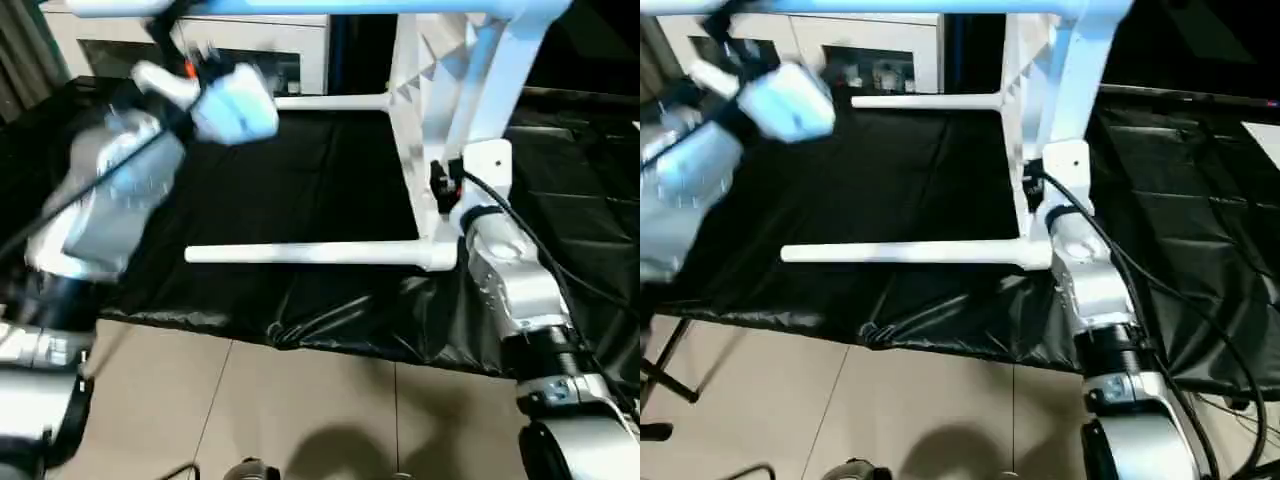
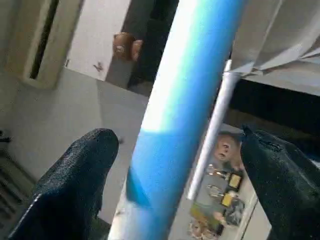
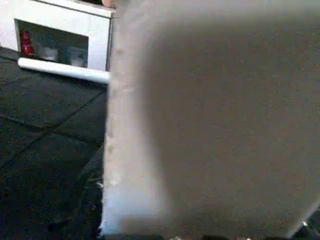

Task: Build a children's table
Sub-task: Flip table

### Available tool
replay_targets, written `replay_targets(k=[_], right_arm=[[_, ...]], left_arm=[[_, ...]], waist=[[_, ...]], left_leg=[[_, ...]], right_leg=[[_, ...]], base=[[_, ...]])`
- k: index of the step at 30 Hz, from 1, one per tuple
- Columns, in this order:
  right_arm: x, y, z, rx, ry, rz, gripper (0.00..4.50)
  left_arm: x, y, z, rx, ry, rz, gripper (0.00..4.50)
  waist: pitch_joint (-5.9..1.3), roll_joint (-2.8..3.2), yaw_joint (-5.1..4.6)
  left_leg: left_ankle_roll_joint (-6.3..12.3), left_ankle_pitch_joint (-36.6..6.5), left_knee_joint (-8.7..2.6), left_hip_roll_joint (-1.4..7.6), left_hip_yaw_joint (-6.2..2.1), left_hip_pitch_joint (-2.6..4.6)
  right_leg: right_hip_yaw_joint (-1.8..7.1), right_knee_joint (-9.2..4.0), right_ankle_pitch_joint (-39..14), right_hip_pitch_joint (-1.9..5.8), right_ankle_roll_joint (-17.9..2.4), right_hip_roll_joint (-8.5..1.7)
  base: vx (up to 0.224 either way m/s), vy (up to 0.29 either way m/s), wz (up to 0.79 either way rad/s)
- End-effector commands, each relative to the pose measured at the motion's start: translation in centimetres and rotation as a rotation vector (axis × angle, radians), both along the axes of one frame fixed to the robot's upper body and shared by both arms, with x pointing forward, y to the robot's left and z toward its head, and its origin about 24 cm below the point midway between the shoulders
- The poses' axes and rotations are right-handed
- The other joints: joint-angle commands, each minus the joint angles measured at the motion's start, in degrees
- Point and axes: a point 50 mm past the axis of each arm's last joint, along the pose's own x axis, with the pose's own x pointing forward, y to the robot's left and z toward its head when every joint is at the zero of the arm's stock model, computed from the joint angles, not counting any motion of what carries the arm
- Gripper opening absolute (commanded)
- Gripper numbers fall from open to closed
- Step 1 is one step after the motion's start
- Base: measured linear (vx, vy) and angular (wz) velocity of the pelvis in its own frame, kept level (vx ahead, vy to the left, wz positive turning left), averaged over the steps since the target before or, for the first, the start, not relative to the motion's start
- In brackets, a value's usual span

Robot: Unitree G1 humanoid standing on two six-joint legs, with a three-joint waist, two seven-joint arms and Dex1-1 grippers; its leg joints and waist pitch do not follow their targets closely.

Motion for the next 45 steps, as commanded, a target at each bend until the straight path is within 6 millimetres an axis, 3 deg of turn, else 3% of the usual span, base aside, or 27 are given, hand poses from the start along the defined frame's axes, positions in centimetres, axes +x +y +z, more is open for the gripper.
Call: replay_targets(k=[1, 3, 6, 9, 17, 24, 27, 28, 29, 32, 33, 34, 36, 37, 38, 39, 40, 41, 42, 45], right_arm=[[0.3, 0.1, 0.7, -0.014, -0.029, 0.015, 2.07], [0.4, 0.2, 0.7, -0.02, -0.033, 0.022, 2.04], [0.5, 0.3, 0.9, -0.031, -0.045, 0.032, 2.03], [0.6, 0.3, 1.1, -0.037, -0.059, 0.036, 2.02], [0.5, 0.6, 2.1, -0.077, -0.114, 0.087, 2.02], [0.8, -0.6, 4.2, -0.106, -0.172, 0.089, 2.02], [1.2, -2.6, 8.0, -0.144, -0.261, 0.076, 2.02], [1.3, -3.1, 8.9, -0.16, -0.283, 0.072, 2.02], [1.3, -3.6, 10.1, -0.177, -0.309, 0.071, 2.02], [1.5, -4.9, 14.2, -0.239, -0.391, 0.079, 2.02], [1.5, -4.9, 14.3, -0.24, -0.391, 0.079, 2.01], [1.5, -5.4, 16.3, -0.274, -0.428, 0.085, 1.99], [1.3, -5.9, 20.8, -0.354, -0.511, 0.101, 1.98], [1.3, -5.9, 20.8, -0.354, -0.511, 0.101, 1.98], [0.9, -6.0, 23.4, -0.382, -0.555, 0.115, 1.96], [0.7, -6.0, 24.5, -0.385, -0.571, 0.126, 1.96], [0.7, -6.0, 24.9, -0.387, -0.576, 0.133, 1.95], [0.5, -5.9, 25.7, -0.39, -0.585, 0.149, 1.95], [0.5, -5.8, 26.1, -0.392, -0.588, 0.162, 1.95], [0.6, -5.3, 26.6, -0.426, -0.573, 0.204, 1.95]], left_arm=[[0.7, 0.2, 0.3, -0.004, -0.02, 0.041, 4.5], [1.1, 0.1, 0.2, -0.024, -0.011, 0.041, 4.5], [1.5, -0.3, 0.0, -0.059, 0.037, 0.001, 4.13], [1.7, -0.3, -0.2, -0.091, 0.065, 0.005, 4.1], [2.4, 0.4, -0.2, -0.121, 0.067, 0.074, 3.33], [2.6, 1.4, 0.5, -0.214, 0.058, 0.126, 2.86], [2.7, 2.3, 0.5, -0.334, 0.085, 0.117, 2.53], [2.6, 2.4, 0.5, -0.359, 0.093, 0.112, 2.53], [2.6, 2.6, 0.5, -0.397, 0.097, 0.106, 2.48], [2.5, 2.8, 0.1, -0.516, 0.124, 0.079, 2.4], [2.5, 2.8, 0.1, -0.517, 0.125, 0.078, 2.37], [2.4, 2.9, -0.2, -0.587, 0.146, 0.062, 2.31], [2.1, 3.2, -1.3, -0.739, 0.192, 0.035, 2.28], [2.1, 3.2, -1.3, -0.739, 0.192, 0.035, 2.26], [1.8, 3.4, -2.5, -0.8, 0.227, 0.031, 2.25], [1.6, 3.4, -3.3, -0.818, 0.253, 0.033, 2.25], [1.5, 3.3, -3.8, -0.824, 0.266, 0.034, 2.24], [1.2, 3.2, -4.8, -0.837, 0.297, 0.035, 2.21], [1.1, 3.1, -5.4, -0.843, 0.317, 0.037, 2.21], [0.3, 2.3, -7.7, -0.829, 0.383, 0.046, 1.99]], waist=[[-4.25, -0.13, 0.01], [-4.28, -0.08, -0.12], [-4.34, 0.34, -0.1], [-4.25, 0.21, -0.23], [-4.18, 0.15, -0.25], [-4.37, 0.06, -0.21], [-4.66, 0.15, -0.08], [-4.94, -0.12, 0.05], [-5.03, 0.11, 0.3], [-5.08, 0.15, 0.86], [-5.16, 0.55, 1.28], [-5.13, 0.76, 1.52], [-4.99, 0.61, 1.2], [-4.85, 0.39, 1.1], [-4.8, 0.36, 1.48], [-4.69, 0.32, 1.09], [-4.55, 0.29, 1.32], [-4.52, 0.65, 1.23], [-4.51, 0.9, 1.16], [-4.24, -0.03, 0.66]], left_leg=[[-3.69, -15.1, -4.57, 2.93, -2.01, 1.78], [-3.51, -14.9, -4.51, 2.85, -1.97, 1.79], [-3.38, -15.1, -4.49, 2.88, -2.0, 1.85], [-3.29, -15.8, -4.56, 2.93, -1.97, 1.84], [-3.11, -16.9, -4.6, 2.99, -2.02, 1.95], [-2.14, -13.9, -4.28, 2.92, -1.9, 1.69], [-0.53, -10.5, -3.82, 2.82, -1.73, 1.48], [0.87, -7.5, -3.34, 2.67, -1.56, 1.23], [3.06, -4.0, -2.87, 2.51, -1.41, 0.8], [6.48, -2.2, -2.23, 2.25, -1.15, 0.24], [6.88, -2.4, -2.19, 2.45, -1.06, 0.53], [6.78, -3.1, -2.11, 2.61, -1.09, 0.52], [6.33, -5.6, -2.05, 2.72, -1.12, 0.55], [6.56, -6.2, -2.05, 2.58, -1.11, 0.34], [6.74, -7.6, -2.0, 2.88, -0.93, 0.79], [7.08, -7.6, -2.03, 2.76, -1.16, 0.26], [7.36, -8.3, -2.05, 2.89, -1.09, 0.28], [7.26, -8.7, -2.18, 3.02, -1.3, 0.13], [6.48, -9.7, -2.34, 3.32, -1.45, 0.42], [4.41, -13.4, -2.77, 3.57, -1.55, 0.68]], right_leg=[[1.21, -3.65, -10.3, 1.55, -10.6, -2.61], [1.18, -3.64, -9.8, 1.52, -11.0, -2.56], [1.18, -3.66, -9.3, 1.55, -11.7, -2.66], [1.17, -3.7, -9.1, 1.6, -12.2, -2.56], [1.19, -3.94, -11.0, 1.49, -11.8, -2.57], [1.15, -3.59, -7.3, 1.9, -12.7, -2.57], [1.1, -3.24, -4.4, 2.22, -13.8, -2.6], [1.03, -2.8, -0.9, 2.42, -14.7, -2.5], [1.04, -2.4, 3.2, 2.43, -15.5, -2.49], [0.92, -2.26, 3.4, 2.4, -16.7, -2.65], [0.83, -2.28, 2.8, 2.01, -17.2, -2.42], [0.75, -2.19, 2.2, 1.77, -17.4, -2.46], [0.44, -2.25, 0.2, 1.66, -18.5, -2.36], [0.41, -2.41, -0.4, 1.77, -18.6, -2.22], [0.51, -2.61, -2.1, 1.36, -18.3, -2.34], [0.43, -2.5, -2.5, 1.65, -18.3, -2.41], [0.46, -2.71, -4.2, 1.46, -17.5, -2.46], [0.38, -2.73, -5.3, 1.37, -16.9, -2.53], [0.41, -2.89, -5.6, 1.1, -16.3, -2.46], [0.31, -3.12, -6.4, 0.94, -15.5, -2.21]], base=[[0.0, 0.0, 0.0], [0.0, 0.0, 0.0], [0.0, 0.0, 0.0], [0.0, 0.0, 0.0], [0.0, 0.0, 0.0], [0.0, 0.0, 0.0], [0.0, 0.0, 0.0], [0.0, 0.0, 0.0], [0.0, 0.0, 0.0], [0.0, 0.0, 0.0], [0.0, 0.0, 0.0], [0.0, 0.0, 0.0], [0.0, 0.0, 0.0], [0.0, 0.0, 0.0], [0.0, 0.0, 0.0], [0.0, 0.0, 0.0], [0.0, 0.0, 0.0], [0.0, 0.0, 0.0], [0.0, 0.0, 0.0], [0.0, 0.0, 0.0]])
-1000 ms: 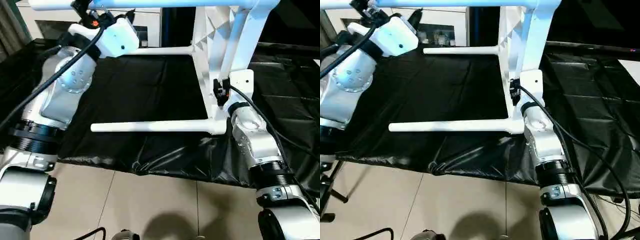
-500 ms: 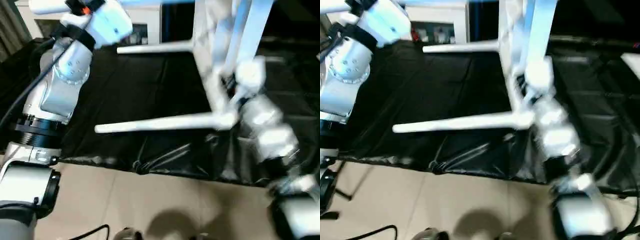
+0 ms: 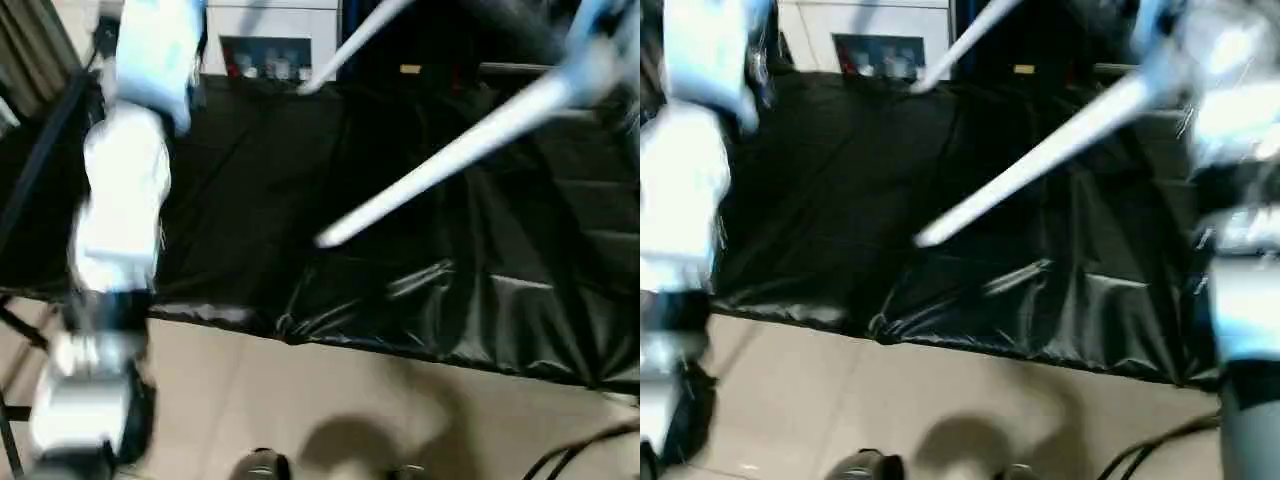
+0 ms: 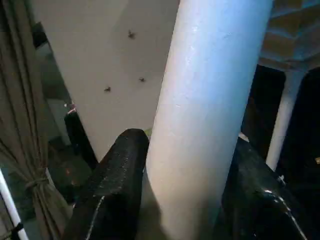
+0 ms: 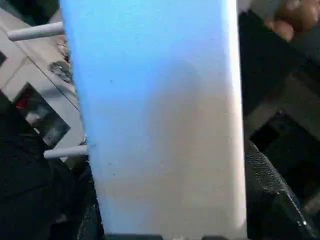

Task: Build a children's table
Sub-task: Flip table

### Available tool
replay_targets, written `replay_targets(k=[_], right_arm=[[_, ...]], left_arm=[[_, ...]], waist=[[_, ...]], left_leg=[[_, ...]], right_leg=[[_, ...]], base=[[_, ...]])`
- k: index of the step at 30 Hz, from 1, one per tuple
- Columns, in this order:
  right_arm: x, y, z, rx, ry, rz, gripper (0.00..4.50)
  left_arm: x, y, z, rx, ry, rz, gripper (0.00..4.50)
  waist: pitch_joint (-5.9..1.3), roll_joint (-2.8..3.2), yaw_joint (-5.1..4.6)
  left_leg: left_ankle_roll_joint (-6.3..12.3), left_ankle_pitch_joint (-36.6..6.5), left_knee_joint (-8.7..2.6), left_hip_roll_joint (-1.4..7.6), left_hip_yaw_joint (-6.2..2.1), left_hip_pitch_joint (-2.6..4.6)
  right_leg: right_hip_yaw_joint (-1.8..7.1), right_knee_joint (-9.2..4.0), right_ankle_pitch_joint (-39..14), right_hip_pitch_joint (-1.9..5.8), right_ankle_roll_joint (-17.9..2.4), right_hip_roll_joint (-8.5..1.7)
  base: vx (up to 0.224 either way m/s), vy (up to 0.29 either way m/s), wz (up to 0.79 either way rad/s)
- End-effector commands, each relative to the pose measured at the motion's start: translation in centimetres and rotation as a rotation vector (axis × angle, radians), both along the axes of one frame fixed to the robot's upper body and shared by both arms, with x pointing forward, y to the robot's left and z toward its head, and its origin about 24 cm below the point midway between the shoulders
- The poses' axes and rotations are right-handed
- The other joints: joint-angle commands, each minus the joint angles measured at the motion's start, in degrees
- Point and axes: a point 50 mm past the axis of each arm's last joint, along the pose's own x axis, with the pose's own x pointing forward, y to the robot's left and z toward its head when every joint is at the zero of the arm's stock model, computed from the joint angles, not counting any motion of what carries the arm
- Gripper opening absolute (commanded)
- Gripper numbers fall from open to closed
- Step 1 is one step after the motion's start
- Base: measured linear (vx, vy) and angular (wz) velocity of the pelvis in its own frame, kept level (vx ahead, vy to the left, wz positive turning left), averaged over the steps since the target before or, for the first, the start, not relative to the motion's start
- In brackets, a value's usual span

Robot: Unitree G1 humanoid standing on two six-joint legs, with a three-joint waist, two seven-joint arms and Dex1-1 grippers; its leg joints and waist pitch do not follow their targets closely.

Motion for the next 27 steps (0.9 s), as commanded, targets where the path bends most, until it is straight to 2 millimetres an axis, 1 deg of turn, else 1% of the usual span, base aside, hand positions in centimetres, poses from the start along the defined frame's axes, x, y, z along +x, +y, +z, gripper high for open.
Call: replay_targets(k=[1, 2, 3, 4, 5, 6, 7, 8, 9, 10, 12, 13, 14, 15, 16, 17, 18, 19, 20, 23, 24, 25, 26, 27], right_arm=[[-1.6, -0.6, 4.1, 0.117, -0.174, 0.028, 1.95], [-1.5, -0.5, 4.2, 0.11, -0.167, 0.036, 1.95], [-1.3, -0.3, 4.1, 0.104, -0.159, 0.045, 1.95], [-1.3, -0.2, 4.1, 0.104, -0.158, 0.046, 1.95], [-1.1, -0.1, 4.1, 0.101, -0.153, 0.052, 1.95], [-0.9, 0.1, 4.0, 0.103, -0.142, 0.071, 1.95], [-0.9, 0.1, 4.0, 0.103, -0.142, 0.071, 2.3], [-0.8, 0.5, 3.9, 0.108, -0.134, 0.115, 2.3], [-0.8, 0.7, 3.9, 0.112, -0.132, 0.133, 2.65], [-0.8, 0.7, 3.9, 0.112, -0.132, 0.134, 2.65], [-0.9, 0.8, 4.0, 0.124, -0.14, 0.163, 2.72], [-1.0, 0.9, 4.0, 0.126, -0.142, 0.178, 2.8], [-1.0, 1.0, 4.0, 0.126, -0.143, 0.192, 3.07], [-1.1, 1.1, 4.0, 0.125, -0.146, 0.212, 3.07], [-1.2, 1.1, 4.0, 0.131, -0.151, 0.23, 3.14], [-1.2, 1.2, 4.0, 0.132, -0.152, 0.235, 3.23], [-1.3, 1.2, 4.0, 0.138, -0.157, 0.261, 3.35], [-1.5, 1.3, 4.1, 0.156, -0.17, 0.298, 3.35], [-1.7, 1.4, 4.2, 0.171, -0.18, 0.329, 3.55], [-1.9, 1.6, 4.4, 0.187, -0.192, 0.368, 3.67], [-2.3, 1.8, 4.7, 0.21, -0.218, 0.427, 3.82], [-2.3, 1.8, 4.7, 0.21, -0.218, 0.427, 3.82], [-3.4, 2.1, 5.5, 0.283, -0.301, 0.555, 4.08], [-3.9, 2.1, 5.8, 0.31, -0.333, 0.6, 4.12]], left_arm=[[0.5, 0.1, -3.7, -0.03, 0.175, 0.007, 1.99], [0.4, 0.0, -4.0, -0.027, 0.182, 0.008, 1.91], [0.4, 0.0, -3.8, -0.02, 0.18, 0.011, 1.91], [0.5, 0.0, -3.8, -0.02, 0.18, 0.012, 1.88], [0.5, 0.0, -3.7, -0.017, 0.178, 0.014, 1.85], [0.6, 0.0, -3.4, -0.014, 0.172, 0.017, 1.85], [0.6, 0.0, -3.4, -0.014, 0.172, 0.017, 1.81], [0.7, 0.2, -2.9, -0.003, 0.164, 0.019, 1.81], [0.7, 0.2, -2.8, 0.0, 0.162, 0.02, 1.79], [0.7, 0.2, -2.7, 0.001, 0.162, 0.02, 1.79], [0.7, 0.2, -2.7, 0.004, 0.164, 0.019, 1.77], [0.7, 0.2, -2.7, 0.004, 0.165, 0.018, 1.77], [0.7, 0.1, -2.7, 0.005, 0.166, 0.018, 1.73], [0.7, 0.1, -2.8, 0.006, 0.168, 0.017, 1.73], [0.7, 0.1, -2.8, 0.008, 0.17, 0.016, 1.72], [0.7, 0.0, -2.8, 0.008, 0.171, 0.016, 1.7], [0.7, 0.0, -2.9, 0.009, 0.174, 0.016, 1.69], [0.7, -0.1, -3.0, 0.01, 0.18, 0.014, 1.69], [0.8, -0.1, -3.0, 0.011, 0.184, 0.014, 1.65], [0.8, -0.1, -3.1, 0.011, 0.189, 0.014, 1.61], [0.8, -0.1, -3.2, 0.013, 0.195, 0.015, 1.6], [0.8, -0.1, -3.2, 0.013, 0.195, 0.015, 1.6], [0.9, 0.1, -3.4, 0.016, 0.205, 0.021, 1.59], [0.9, 0.2, -3.5, 0.018, 0.208, 0.024, 1.59]], waist=[[-4.78, -0.86, -0.46], [-4.68, -1.0, -0.35], [-4.66, -1.34, -0.38], [-4.64, -1.14, -0.34], [-4.58, -1.09, -0.38], [-4.48, -1.24, -0.38], [-4.53, -1.26, -0.43], [-4.56, -1.12, -0.42], [-4.5, -1.28, -0.64], [-4.5, -1.29, -0.6], [-4.64, -1.17, -0.56], [-4.72, -1.2, -0.41], [-4.74, -1.17, -0.37], [-4.83, -1.05, -0.34], [-4.87, -1.09, -0.28], [-4.94, -1.06, -0.22], [-4.99, -1.02, -0.2], [-4.99, -1.02, -0.2], [-5.06, -0.98, -0.13], [-5.05, -0.92, -0.1], [-5.03, -1.04, -0.15], [-5.03, -1.04, -0.15], [-5.05, -1.1, -0.11], [-5.14, -1.15, -0.07]], left_leg=[[2.8, -14.9, -3.86, 3.33, -1.73, 2.82], [2.1, -16.5, -3.98, 3.34, -1.63, 3.06], [1.54, -17.1, -4.05, 3.3, -1.64, 3.04], [1.19, -17.6, -4.04, 3.31, -1.72, 3.09], [0.49, -18.7, -4.11, 3.3, -1.74, 3.14], [-0.05, -19.4, -4.27, 3.29, -1.81, 3.06], [-0.24, -19.5, -4.26, 3.26, -1.87, 3.04], [-0.5, -19.6, -4.31, 3.24, -1.96, 2.93], [-0.51, -19.9, -4.36, 3.14, -1.99, 2.7], [-0.49, -19.9, -4.33, 3.12, -1.99, 2.67], [-0.07, -18.9, -4.2, 3.09, -1.92, 2.71], [0.36, -17.8, -4.08, 3.1, -1.84, 2.74], [0.56, -17.4, -4.05, 3.1, -1.82, 2.72], [0.87, -16.4, -3.99, 3.09, -1.81, 2.61], [1.12, -15.7, -3.93, 3.11, -1.82, 2.58], [1.87, -15.0, -3.8, 3.12, -1.76, 2.6], [2.46, -14.0, -3.73, 3.09, -1.73, 2.45], [2.46, -14.0, -3.73, 3.09, -1.73, 2.45], [3.18, -12.9, -3.62, 3.11, -1.74, 2.42], [3.68, -13.3, -3.61, 3.22, -1.72, 2.55], [3.73, -13.9, -3.64, 3.18, -1.66, 2.58], [3.73, -13.9, -3.64, 3.18, -1.66, 2.58], [3.82, -13.6, -3.65, 3.27, -1.69, 2.54], [4.4, -12.4, -3.58, 3.28, -1.69, 2.46]], right_leg=[[0.78, -3.64, -7.5, 2.4, -14.9, -1.95], [0.91, -3.88, -9.5, 2.16, -14.3, -2.03], [0.93, -4.0, -10.5, 2.18, -13.8, -2.06], [0.97, -3.91, -11.2, 2.04, -13.8, -2.11], [1.0, -4.07, -12.2, 1.9, -13.2, -2.11], [0.98, -4.17, -12.8, 1.89, -12.6, -2.1], [0.98, -4.05, -12.7, 1.93, -12.5, -2.12], [0.95, -3.95, -12.5, 1.96, -12.3, -2.17], [0.93, -3.97, -12.6, 2.07, -12.1, -2.12], [0.96, -3.96, -12.7, 2.11, -12.0, -2.19], [1.07, -3.9, -11.5, 2.16, -12.0, -2.32], [1.04, -3.84, -10.3, 2.11, -12.3, -2.2], [1.03, -3.8, -9.8, 2.11, -12.6, -2.16], [0.97, -3.65, -8.4, 2.3, -13.1, -2.18], [0.96, -3.53, -7.5, 2.35, -13.3, -2.18], [0.97, -3.46, -6.4, 2.44, -13.8, -2.25], [0.91, -3.34, -5.3, 2.5, -14.2, -2.16], [0.91, -3.34, -5.3, 2.5, -14.2, -2.16], [0.82, -3.2, -4.0, 2.59, -14.8, -2.14], [0.8, -3.21, -4.3, 2.53, -15.4, -2.2], [0.78, -3.3, -4.8, 2.5, -15.4, -2.12], [0.78, -3.3, -4.8, 2.5, -15.4, -2.12], [0.76, -3.22, -4.4, 2.57, -15.5, -2.16], [0.78, -3.03, -3.1, 2.74, -15.4, -2.3]], base=[[0.0, 0.0, 0.0], [0.0, 0.0, 0.0], [0.0, 0.0, 0.0], [0.0, 0.0, 0.0], [0.0, 0.0, 0.0], [0.0, 0.0, 0.0], [0.0, 0.0, 0.0], [0.0, 0.0, 0.0], [0.0, 0.0, 0.0], [0.0, 0.0, 0.0], [0.0, 0.0, 0.0], [0.0, 0.0, 0.0], [0.0, 0.0, 0.0], [0.0, 0.0, 0.0], [0.0, 0.0, 0.0], [0.0, 0.0, 0.0], [0.0, 0.0, 0.0], [0.0, 0.0, 0.0], [0.0, 0.0, 0.0], [0.0, 0.0, 0.0], [0.0, 0.0, 0.0], [0.0, 0.0, 0.0], [0.0, 0.0, 0.0], [0.0, 0.0, 0.0]])
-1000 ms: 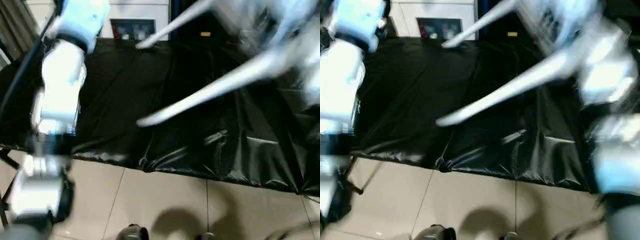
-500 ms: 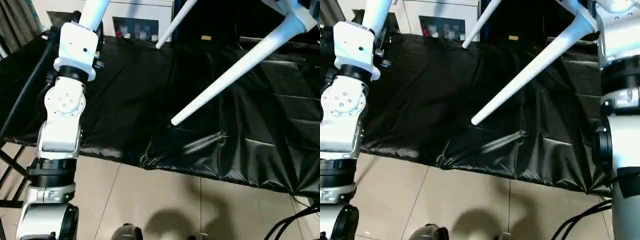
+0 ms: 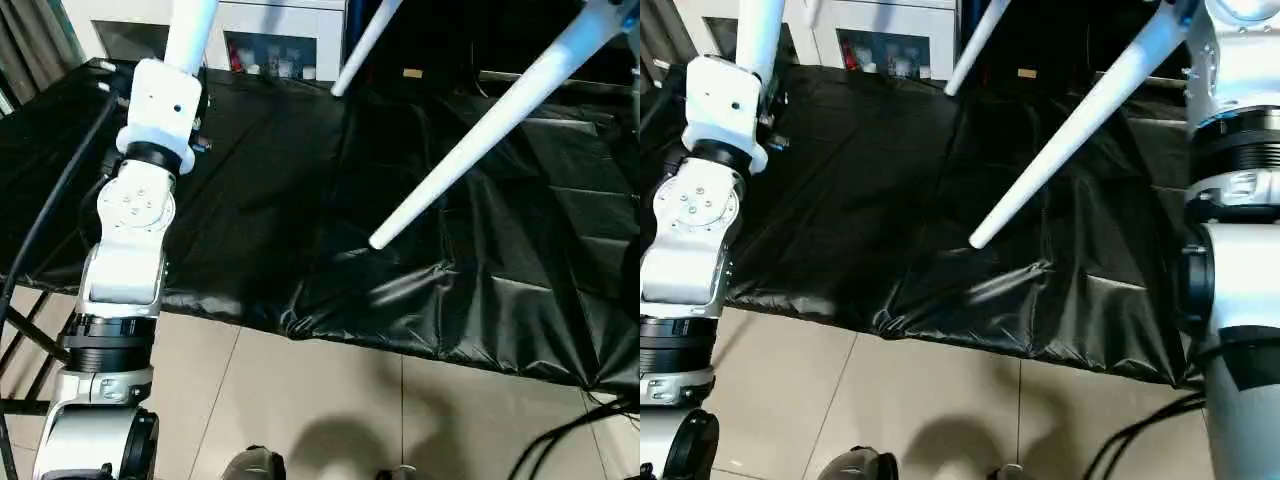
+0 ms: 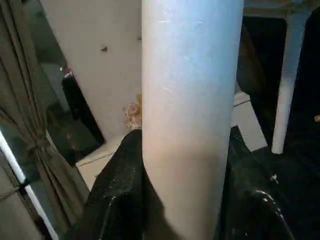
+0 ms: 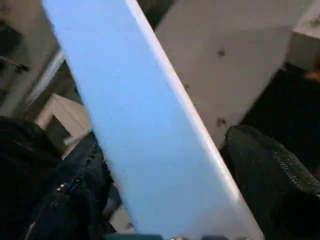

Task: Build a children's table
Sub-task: Flip table

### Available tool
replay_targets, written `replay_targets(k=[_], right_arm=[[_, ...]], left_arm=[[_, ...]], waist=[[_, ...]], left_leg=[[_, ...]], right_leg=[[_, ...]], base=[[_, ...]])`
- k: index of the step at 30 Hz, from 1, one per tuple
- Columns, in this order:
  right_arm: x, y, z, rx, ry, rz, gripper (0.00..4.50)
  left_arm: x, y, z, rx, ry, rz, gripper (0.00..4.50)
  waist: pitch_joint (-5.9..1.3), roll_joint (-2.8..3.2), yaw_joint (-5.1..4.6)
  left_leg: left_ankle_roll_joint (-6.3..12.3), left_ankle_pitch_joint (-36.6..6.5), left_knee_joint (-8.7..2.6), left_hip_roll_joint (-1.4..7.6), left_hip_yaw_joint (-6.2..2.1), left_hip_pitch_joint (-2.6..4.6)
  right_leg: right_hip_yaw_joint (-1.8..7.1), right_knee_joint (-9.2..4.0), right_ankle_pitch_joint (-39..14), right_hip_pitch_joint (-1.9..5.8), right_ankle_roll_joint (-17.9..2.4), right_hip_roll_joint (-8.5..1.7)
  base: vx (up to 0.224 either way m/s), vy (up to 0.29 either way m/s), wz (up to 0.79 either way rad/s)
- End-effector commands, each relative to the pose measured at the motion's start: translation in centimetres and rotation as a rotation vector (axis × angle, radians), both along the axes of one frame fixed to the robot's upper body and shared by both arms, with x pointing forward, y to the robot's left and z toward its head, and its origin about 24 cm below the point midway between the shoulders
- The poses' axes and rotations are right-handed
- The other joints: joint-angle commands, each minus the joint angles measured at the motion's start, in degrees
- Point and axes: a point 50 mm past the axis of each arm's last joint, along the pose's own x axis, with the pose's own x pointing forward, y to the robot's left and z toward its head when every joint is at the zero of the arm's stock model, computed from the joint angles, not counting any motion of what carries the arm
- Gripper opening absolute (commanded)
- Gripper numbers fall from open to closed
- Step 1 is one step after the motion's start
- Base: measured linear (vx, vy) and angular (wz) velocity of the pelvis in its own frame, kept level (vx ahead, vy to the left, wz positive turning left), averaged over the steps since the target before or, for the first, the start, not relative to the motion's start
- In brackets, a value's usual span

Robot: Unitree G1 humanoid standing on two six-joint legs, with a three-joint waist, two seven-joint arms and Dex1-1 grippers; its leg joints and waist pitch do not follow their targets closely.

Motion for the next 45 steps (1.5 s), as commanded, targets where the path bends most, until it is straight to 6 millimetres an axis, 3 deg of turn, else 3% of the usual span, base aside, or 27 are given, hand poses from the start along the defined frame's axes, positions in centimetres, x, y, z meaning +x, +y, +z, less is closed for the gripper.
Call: replay_targets(k=[1, 7, 10, 12, 13, 15, 17, 19, 21, 23, 24, 27, 29, 30, 32, 34, 35, 36, 37, 38, 39, 40, 41, 42, 43, 44, 45], right_arm=[[-3.3, 0.4, 4.7, 0.166, -0.266, 0.179, 4.12], [-5.5, 1.6, 4.5, 0.201, -0.343, 0.379, 4.5], [-5.7, 1.9, 3.9, 0.206, -0.322, 0.4, 4.5], [-6.0, 2.5, 2.5, 0.166, -0.28, 0.433, 4.5], [-6.0, 2.5, 2.2, 0.161, -0.271, 0.439, 4.5], [-6.2, 3.4, -1.0, 0.153, -0.157, 0.469, 4.5], [-6.2, 3.7, -2.5, 0.152, -0.101, 0.455, 4.5], [-5.6, 4.1, -7.4, 0.167, 0.089, 0.377, 4.5], [-5.6, 4.1, -8.8, 0.175, 0.146, 0.355, 4.5], [-5.9, 3.6, -15.3, 0.176, 0.351, 0.235, 4.5], [-5.9, 3.5, -15.7, 0.177, 0.365, 0.226, 4.5], [-6.9, 3.0, -19.4, 0.22, 0.514, 0.167, 4.5], [-8.2, 2.3, -23.1, 0.253, 0.692, 0.103, 4.5], [-8.6, 1.8, -24.6, 0.273, 0.77, 0.041, 4.5], [-8.6, 1.8, -24.6, 0.274, 0.773, 0.037, 4.5], [-8.5, 0.8, -26.0, 0.325, 0.825, -0.08, 4.5], [-8.1, 0.5, -26.0, 0.377, 0.819, -0.113, 4.5], [-7.8, 0.2, -26.0, 0.423, 0.814, -0.143, 4.5], [-7.2, -0.1, -25.8, 0.471, 0.803, -0.169, 4.5], [-6.7, 0.0, -25.6, 0.491, 0.796, -0.16, 4.5], [-6.1, 0.0, -25.4, 0.503, 0.792, -0.161, 4.5], [-5.5, 0.0, -25.3, 0.507, 0.785, -0.164, 4.5], [-4.9, 0.1, -25.1, 0.507, 0.782, -0.16, 4.5], [-4.8, 0.1, -25.1, 0.506, 0.782, -0.159, 4.5], [-3.4, 0.1, -24.9, 0.514, 0.779, -0.176, 4.5], [-2.7, 0.1, -24.8, 0.526, 0.778, -0.184, 4.5], [-2.3, 0.0, -24.6, 0.537, 0.777, -0.183, 4.5]], left_arm=[[0.4, -0.6, -1.6, 0.012, 0.077, -0.023, 1.59], [0.4, -0.1, -1.9, 0.02, 0.09, -0.011, 1.57], [0.5, 0.0, -2.0, 0.024, 0.094, -0.01, 1.57], [0.5, 0.1, -2.0, 0.033, 0.095, -0.01, 1.57], [0.6, 0.2, -2.0, 0.033, 0.095, -0.009, 1.57], [0.7, 0.4, -2.1, 0.037, 0.098, -0.009, 1.57], [0.7, 0.5, -2.2, 0.039, 0.099, -0.008, 1.57], [0.8, 0.7, -2.3, 0.048, 0.101, -0.006, 1.57], [0.8, 0.7, -2.4, 0.05, 0.101, -0.006, 1.57], [0.8, 0.6, -2.4, 0.055, 0.101, -0.015, 1.57], [0.8, 0.6, -2.4, 0.055, 0.101, -0.016, 1.57], [0.9, 0.5, -2.6, 0.061, 0.108, -0.027, 1.57], [0.9, 0.4, -2.9, 0.066, 0.118, -0.03, 1.57], [0.9, 0.4, -2.9, 0.067, 0.119, -0.032, 1.57], [0.9, 0.4, -2.9, 0.067, 0.119, -0.032, 1.57], [1.0, 0.3, -3.0, 0.068, 0.121, -0.035, 1.57], [1.0, 0.3, -3.0, 0.069, 0.123, -0.036, 1.57], [1.0, 0.3, -3.1, 0.07, 0.125, -0.038, 1.57], [1.0, 0.3, -3.1, 0.07, 0.127, -0.038, 1.57], [1.0, 0.4, -3.2, 0.071, 0.13, -0.037, 1.57], [1.0, 0.4, -3.2, 0.071, 0.132, -0.036, 1.57], [1.0, 0.5, -3.2, 0.071, 0.133, -0.035, 1.57], [1.0, 0.5, -3.3, 0.072, 0.135, -0.035, 1.57], [1.0, 0.5, -3.3, 0.072, 0.135, -0.035, 1.57], [0.9, 0.5, -3.3, 0.074, 0.138, -0.035, 1.57], [0.9, 0.5, -3.4, 0.075, 0.14, -0.035, 1.57], [0.8, 0.5, -3.4, 0.076, 0.141, -0.035, 1.57]], waist=[[-5.34, -0.44, -0.06], [-5.89, -0.03, 0.49], [-5.47, 0.38, 0.93], [-4.64, 0.53, 0.77], [-4.35, 0.5, 0.67], [-3.76, 0.85, 0.3], [-4.07, 0.8, -0.07], [-4.14, 0.63, -0.58], [-4.11, 0.58, -0.97], [-4.09, 0.72, -0.9], [-3.86, 0.98, -0.88], [-3.68, 0.74, -1.48], [-3.8, 0.88, -1.57], [-3.63, 0.86, -1.78], [-3.25, 1.15, -2.18], [-3.1, 1.54, -3.18], [-2.99, 1.97, -3.25], [-2.67, 2.7, -3.26], [-2.69, 3.15, -0.61], [-3.25, 2.27, 2.48], [-4.81, -3.75, -0.66], [-4.48, -1.94, 0.12], [-4.23, -1.61, 0.48], [-4.11, -0.98, 1.13], [-4.64, -0.27, 1.22], [-5.29, -0.18, 0.51], [-5.08, 1.02, -0.63]], left_leg=[[4.61, -11.8, -3.7, 3.31, -1.76, 2.82], [7.95, -5.9, -3.0, 3.59, -1.54, 2.67], [6.46, -9.0, -3.51, 3.8, -1.72, 2.98], [0.45, -19.4, -4.8, 3.84, -1.93, 3.7], [-0.95, -22.5, -5.13, 3.82, -2.02, 3.91], [-6.22, -33.1, -5.81, 3.67, -2.76, 5.36], [-7.55, -33.8, -6.38, 3.61, -3.26, 5.09], [-7.79, -33.2, -6.45, 3.49, -3.34, 4.96], [-7.7, -33.1, -6.58, 3.39, -3.4, 4.99], [-7.56, -33.6, -6.58, 3.36, -3.39, 5.03], [-7.46, -35.2, -6.46, 3.25, -3.36, 5.59], [-7.17, -38.4, -6.44, 3.11, -3.84, 6.06], [-6.81, -37.1, -7.02, 3.26, -4.01, 5.6], [-6.79, -37.2, -7.08, 3.21, -4.0, 5.72], [-7.17, -39.8, -7.14, 3.12, -4.03, 6.18], [-7.91, -44.5, -8.0, 3.45, -4.67, 5.88], [-8.36, -46.6, -8.63, 3.68, -4.71, 5.79], [-9.46, -51.9, -11.69, 4.63, -4.41, 4.18], [-10.08, -56.1, -16.27, 5.71, -2.21, -0.78], [-9.4, -48.9, -15.63, 4.11, 1.89, -0.54], [-8.59, -26.4, 0.92, 1.12, -1.59, 8.89], [-2.62, -6.6, 4.07, -1.75, -6.14, 3.12], [-1.85, -3.8, 3.44, -1.8, -6.53, 0.43], [-2.33, -3.6, 1.0, -0.12, -6.6, 0.68], [-3.53, -7.7, -1.95, 1.99, -5.95, 4.01], [-3.39, -8.4, -2.77, 2.48, -5.58, 4.93], [-4.16, -14.1, -3.88, 2.6, -5.33, 3.39]], right_leg=[[0.98, -2.97, -2.5, 2.78, -15.2, -2.34], [0.5, -1.91, 5.5, 2.73, -16.5, -2.25], [0.21, -2.48, 0.2, 2.38, -15.8, -2.11], [0.27, -3.79, -11.5, 1.9, -12.8, -2.07], [0.24, -4.17, -14.7, 1.78, -11.9, -2.07], [0.26, -5.59, -24.9, 1.2, -7.8, -2.36], [0.15, -5.49, -24.9, 1.84, -6.9, -2.51], [0.16, -5.74, -24.6, 1.98, -6.9, -2.62], [0.07, -6.09, -25.2, 2.15, -6.7, -2.74], [0.02, -6.61, -27.2, 1.98, -5.6, -2.89], [0.05, -7.19, -28.8, 1.35, -5.5, -2.91], [-0.73, -7.78, -32.8, 1.72, -4.5, -2.74], [-0.67, -7.54, -31.2, 2.41, -4.3, -2.84], [-0.59, -7.91, -30.9, 2.1, -4.4, -2.86], [-1.12, -8.35, -32.5, 1.73, -4.2, -2.52], [-2.4, -8.1, -32.0, 2.72, -3.5, -2.09], [-2.86, -7.7, -31.2, 2.88, -3.5, -1.77], [-3.8, -4.16, -26.5, 4.52, -4.6, -0.53], [-4.24, 6.27, -16.3, 8.31, -5.5, 0.85], [-2.03, 8.0, -18.2, 6.98, -4.7, 1.25], [2.05, -5.49, -47.8, -1.84, -1.7, -6.2], [7.27, -7.91, -53.9, 2.83, -1.7, -7.7], [6.37, -6.61, -48.6, 5.76, -3.4, -7.52], [5.25, -5.63, -42.3, 5.84, -5.1, -7.07], [2.44, -3.3, -25.1, 2.47, -8.5, -2.31], [1.72, -2.16, -16.3, 2.57, -10.4, -1.43], [0.85, -1.57, -9.1, 3.75, -15.0, -1.72]], base=[[0.0, 0.0, 0.0], [0.0, 0.0, 0.0], [0.0, 0.0, 0.0], [0.0, 0.0, 0.0], [0.0, 0.0, 0.0], [-0.063, 0.01, 0.0], [-0.033, 0.006, -0.01], [0.0, 0.0, 0.0], [0.0, 0.0, 0.0], [0.0, 0.0, 0.0], [0.0, 0.0, 0.0], [0.0, 0.0, 0.0], [0.0, 0.0, 0.0], [0.0, 0.0, 0.0], [0.0, 0.0, 0.0], [0.0, 0.0, 0.0], [0.0, 0.0, 0.0], [-0.095, -0.002, -0.01], [-0.095, -0.002, -0.01], [-0.078, -0.049, 0.08], [0.014, -0.12, 0.08], [0.014, -0.12, 0.08], [0.07, -0.094, -0.09], [0.0, 0.0, 0.0], [0.0, 0.0, 0.0], [-0.061, -0.04, 0.23], [0.0, 0.0, 0.0]])
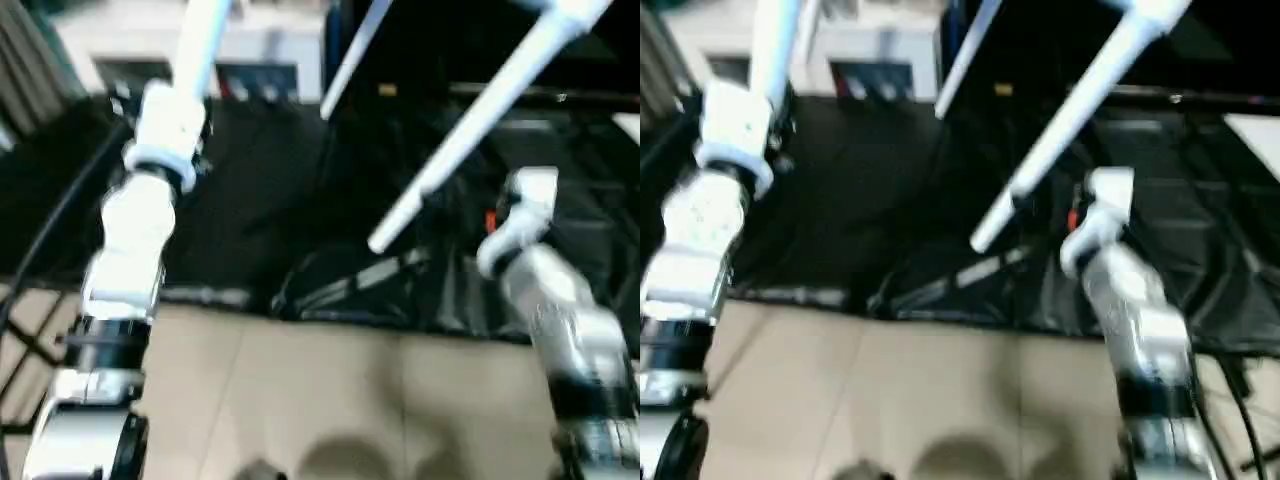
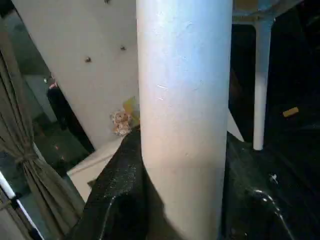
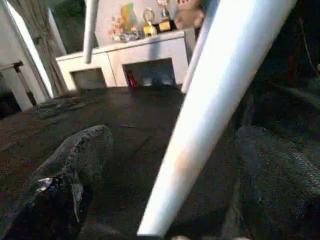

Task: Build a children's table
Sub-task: Flip table

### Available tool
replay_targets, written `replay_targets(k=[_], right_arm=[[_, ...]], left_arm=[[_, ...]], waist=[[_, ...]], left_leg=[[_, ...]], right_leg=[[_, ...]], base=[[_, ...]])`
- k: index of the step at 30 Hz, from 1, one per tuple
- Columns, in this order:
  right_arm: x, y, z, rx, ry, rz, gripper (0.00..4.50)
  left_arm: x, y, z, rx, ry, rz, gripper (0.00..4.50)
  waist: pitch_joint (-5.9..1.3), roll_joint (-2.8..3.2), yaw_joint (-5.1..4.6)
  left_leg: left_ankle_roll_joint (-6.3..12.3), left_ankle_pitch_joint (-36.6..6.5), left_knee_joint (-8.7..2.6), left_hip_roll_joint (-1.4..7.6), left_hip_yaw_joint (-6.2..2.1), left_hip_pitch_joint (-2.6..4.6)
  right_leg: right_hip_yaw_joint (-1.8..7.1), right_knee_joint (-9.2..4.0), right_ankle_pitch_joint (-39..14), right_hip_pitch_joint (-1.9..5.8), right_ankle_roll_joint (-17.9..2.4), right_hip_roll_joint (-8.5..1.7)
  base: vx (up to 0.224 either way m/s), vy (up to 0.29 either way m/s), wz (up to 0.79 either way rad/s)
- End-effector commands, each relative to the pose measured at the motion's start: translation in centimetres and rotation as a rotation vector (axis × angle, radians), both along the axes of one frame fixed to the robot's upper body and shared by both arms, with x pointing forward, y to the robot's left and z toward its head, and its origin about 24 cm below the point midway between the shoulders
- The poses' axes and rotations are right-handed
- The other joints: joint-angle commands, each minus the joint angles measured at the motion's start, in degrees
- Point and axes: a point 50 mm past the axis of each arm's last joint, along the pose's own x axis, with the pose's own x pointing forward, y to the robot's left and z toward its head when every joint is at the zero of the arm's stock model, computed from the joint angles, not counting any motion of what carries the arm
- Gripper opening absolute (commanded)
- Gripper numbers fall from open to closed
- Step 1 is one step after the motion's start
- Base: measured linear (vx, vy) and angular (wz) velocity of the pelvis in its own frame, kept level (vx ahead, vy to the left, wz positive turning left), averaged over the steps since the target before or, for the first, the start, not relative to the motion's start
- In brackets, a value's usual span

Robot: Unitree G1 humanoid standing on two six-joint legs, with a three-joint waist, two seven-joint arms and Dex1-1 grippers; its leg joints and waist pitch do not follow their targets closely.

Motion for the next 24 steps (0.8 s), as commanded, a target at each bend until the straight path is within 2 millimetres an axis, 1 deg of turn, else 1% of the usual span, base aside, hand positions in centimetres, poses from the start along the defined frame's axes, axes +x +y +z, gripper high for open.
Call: replay_targets(k=[1, 2, 3, 4, 5, 6, 7, 8, 9, 10, 11, 12, 13, 14, 15, 16, 17, 18, 19, 20, 21, 22, 23, 24], right_arm=[[0.8, -0.3, 0.2, 0.024, -0.011, -0.024, 4.5], [1.2, -0.3, 0.4, 0.036, -0.02, -0.027, 4.5], [1.6, -0.2, 0.6, 0.051, -0.026, -0.015, 4.5], [1.9, -0.1, 0.7, 0.062, -0.03, -0.007, 4.5], [2.0, -0.1, 0.7, 0.061, -0.03, -0.009, 4.5], [2.8, -0.1, 0.8, 0.058, -0.024, -0.022, 4.5], [2.9, -0.1, 0.8, 0.057, -0.02, -0.026, 4.5], [3.5, -0.1, 0.7, 0.036, -0.005, -0.055, 4.5], [3.7, -0.1, 0.7, 0.026, 0.0, -0.069, 4.5], [3.8, -0.1, 0.7, 0.028, 0.001, -0.069, 4.5], [4.0, 0.0, 0.8, 0.035, 0.005, -0.069, 4.5], [4.4, 0.7, 1.2, 0.053, -0.009, -0.019, 4.5], [4.5, 1.2, 1.4, 0.067, -0.026, 0.04, 4.5], [4.5, 1.5, 1.5, 0.073, -0.036, 0.073, 4.5], [4.4, 2.2, 1.8, 0.089, -0.065, 0.162, 4.5], [4.4, 2.4, 1.8, 0.095, -0.074, 0.19, 4.33], [4.2, 3.2, 2.1, 0.109, -0.097, 0.298, 4.22], [4.1, 3.5, 2.2, 0.111, -0.106, 0.34, 4.15], [4.0, 3.6, 2.3, 0.11, -0.114, 0.371, 4.15], [3.9, 3.7, 2.3, 0.11, -0.12, 0.398, 4.04], [3.8, 3.9, 2.4, 0.108, -0.128, 0.436, 3.79], [3.6, 3.9, 2.4, 0.107, -0.134, 0.467, 3.79], [3.6, 3.9, 2.4, 0.106, -0.137, 0.487, 3.74], [3.5, 3.9, 2.3, 0.099, -0.14, 0.498, 3.74]], left_arm=[[-0.1, 0.1, -1.2, 0.043, 0.063, -0.002, 1.57], [-0.2, 0.1, -1.2, 0.043, 0.064, -0.003, 1.57], [-0.4, 0.1, -1.3, 0.045, 0.066, -0.004, 1.57], [-0.5, 0.1, -1.3, 0.047, 0.067, -0.005, 1.57], [-0.5, 0.1, -1.3, 0.047, 0.068, -0.005, 1.57], [-0.8, 0.3, -1.4, 0.044, 0.073, -0.005, 1.57], [-0.8, 0.3, -1.4, 0.043, 0.074, -0.005, 1.57], [-0.9, 0.4, -1.5, 0.045, 0.081, -0.004, 1.57], [-1.0, 0.5, -1.6, 0.047, 0.083, -0.004, 1.57], [-1.0, 0.5, -1.6, 0.047, 0.084, -0.004, 1.57], [-1.1, 0.6, -1.7, 0.048, 0.087, -0.003, 1.57], [-1.3, 0.9, -1.8, 0.046, 0.098, 0.001, 1.57], [-1.4, 1.1, -1.9, 0.045, 0.103, 0.003, 1.57], [-1.4, 1.2, -1.9, 0.045, 0.105, 0.003, 1.57], [-1.5, 1.4, -2.1, 0.048, 0.114, 0.006, 1.57], [-1.6, 1.4, -2.1, 0.049, 0.117, 0.007, 1.57], [-1.6, 1.7, -2.2, 0.052, 0.125, 0.011, 1.57], [-1.7, 1.8, -2.3, 0.052, 0.127, 0.013, 1.57], [-1.7, 1.8, -2.3, 0.051, 0.129, 0.014, 1.57], [-1.6, 1.9, -2.4, 0.051, 0.133, 0.015, 1.57], [-1.6, 2.0, -2.5, 0.052, 0.137, 0.017, 1.57], [-1.6, 2.1, -2.7, 0.051, 0.142, 0.019, 1.57], [-1.6, 2.2, -2.8, 0.051, 0.145, 0.02, 1.57], [-1.5, 2.2, -2.9, 0.05, 0.148, 0.019, 1.57]], waist=[[-3.39, 0.17, -0.44], [-3.06, -0.24, -0.44], [-2.88, -0.31, -0.37], [-2.72, -0.55, -0.46], [-2.82, -0.57, -0.41], [-2.36, -1.12, -0.27], [-2.43, -0.9, -0.27], [-2.25, -0.94, -0.29], [-2.03, -0.97, -0.23], [-2.0, -0.96, -0.21], [-1.88, -1.26, -0.26], [-1.82, -1.4, -0.14], [-1.83, -1.51, -0.16], [-1.76, -1.53, -0.05], [-1.74, -1.72, -0.04], [-1.79, -1.57, 0.11], [-1.89, -1.6, 0.12], [-2.07, -1.48, 0.19], [-2.08, -1.5, 0.09], [-2.05, -1.5, 0.07], [-2.06, -1.49, 0.09], [-2.06, -1.34, 0.13], [-1.93, -1.4, 0.14], [-1.86, -1.38, 0.25]], left_leg=[[-0.72, -15.9, -5.16, 3.38, -0.92, 1.14], [-0.61, -17.0, -5.3, 3.34, -0.72, 1.23], [-0.65, -18.2, -5.38, 3.32, -0.67, 1.25], [-0.59, -19.3, -5.58, 3.26, -0.56, 1.11], [-0.43, -18.4, -5.66, 3.22, -0.54, 0.96], [0.19, -16.4, -6.0, 3.39, -0.19, 1.08], [0.14, -16.5, -6.0, 3.45, -0.2, 0.97], [-0.16, -16.4, -6.02, 3.55, -0.14, 0.91], [-0.19, -16.3, -6.15, 3.6, 0.0, 0.91], [-0.15, -16.3, -6.21, 3.64, 0.04, 0.98], [0.2, -15.3, -6.29, 3.63, 0.01, 0.84], [0.91, -14.0, -6.3, 3.69, 0.15, 1.0], [1.47, -13.1, -6.3, 3.66, 0.21, 0.94], [2.84, -11.2, -6.26, 3.77, 0.35, 0.77], [3.75, -10.3, -6.15, 3.75, 0.48, 0.71], [5.23, -8.4, -6.11, 3.95, 0.5, 0.66], [6.44, -6.5, -6.03, 4.22, 0.55, 0.91], [7.53, -4.8, -5.78, 4.33, 0.75, 1.16], [8.37, -3.2, -5.67, 4.39, 0.87, 1.0], [8.65, -2.7, -5.7, 4.42, 0.85, 0.94], [8.96, -2.4, -5.65, 4.42, 0.88, 0.96], [9.19, -2.4, -5.65, 4.58, 0.87, 1.09], [8.94, -3.3, -5.77, 4.67, 0.88, 1.13], [8.32, -4.1, -5.86, 4.77, 0.92, 1.31]], right_leg=[[1.79, -6.25, -6.1, 1.93, -13.6, -3.4], [1.87, -6.78, -7.4, 1.8, -13.3, -3.46], [1.93, -6.91, -9.0, 1.79, -13.2, -3.73], [1.95, -7.4, -12.2, 2.03, -12.5, -4.13], [1.95, -7.43, -12.4, 2.29, -12.1, -4.1], [2.04, -7.82, -11.3, 1.76, -11.6, -3.98], [1.93, -7.57, -11.6, 1.91, -12.0, -4.16], [1.88, -7.48, -12.1, 1.7, -12.4, -4.23], [1.93, -7.64, -11.6, 1.63, -12.4, -4.12], [1.95, -7.69, -11.0, 1.63, -12.2, -4.02], [1.93, -7.41, -8.8, 1.77, -12.4, -3.97], [1.92, -7.32, -6.1, 1.74, -13.1, -3.99], [1.85, -7.24, -4.6, 1.9, -13.6, -4.0], [1.82, -7.15, -1.5, 2.13, -14.2, -4.02], [1.8, -7.03, 0.1, 2.17, -14.5, -3.98], [1.74, -6.68, 2.9, 2.3, -14.9, -4.01], [1.55, -6.47, 5.7, 2.24, -15.7, -3.95], [1.37, -6.28, 8.4, 2.11, -16.7, -3.79], [1.2, -5.96, 10.7, 2.21, -17.4, -3.69], [1.13, -5.94, 11.1, 2.3, -17.5, -3.73], [1.11, -5.93, 11.4, 2.32, -17.7, -3.77], [1.11, -5.97, 11.2, 2.28, -17.9, -3.92], [1.1, -6.1, 10.3, 2.3, -18.1, -4.01], [1.12, -6.19, 9.5, 2.24, -18.3, -4.07]], base=[[0.0, 0.0, 0.0], [0.0, 0.0, 0.0], [0.0, 0.0, 0.0], [0.0, 0.0, 0.0], [0.0, 0.0, 0.0], [0.0, 0.0, 0.0], [0.0, 0.0, 0.0], [0.0, 0.0, 0.0], [0.0, 0.0, 0.0], [0.0, 0.0, 0.0], [0.0, 0.0, 0.0], [0.0, 0.0, 0.0], [0.0, 0.0, 0.0], [0.0, 0.0, 0.0], [0.0, 0.0, 0.0], [0.0, 0.0, 0.0], [0.0, 0.0, 0.0], [0.0, 0.0, 0.0], [0.0, 0.0, 0.0], [0.0, 0.0, 0.0], [0.0, 0.0, 0.0], [0.0, 0.0, 0.0], [0.0, 0.0, 0.0], [0.0, 0.0, 0.0]])
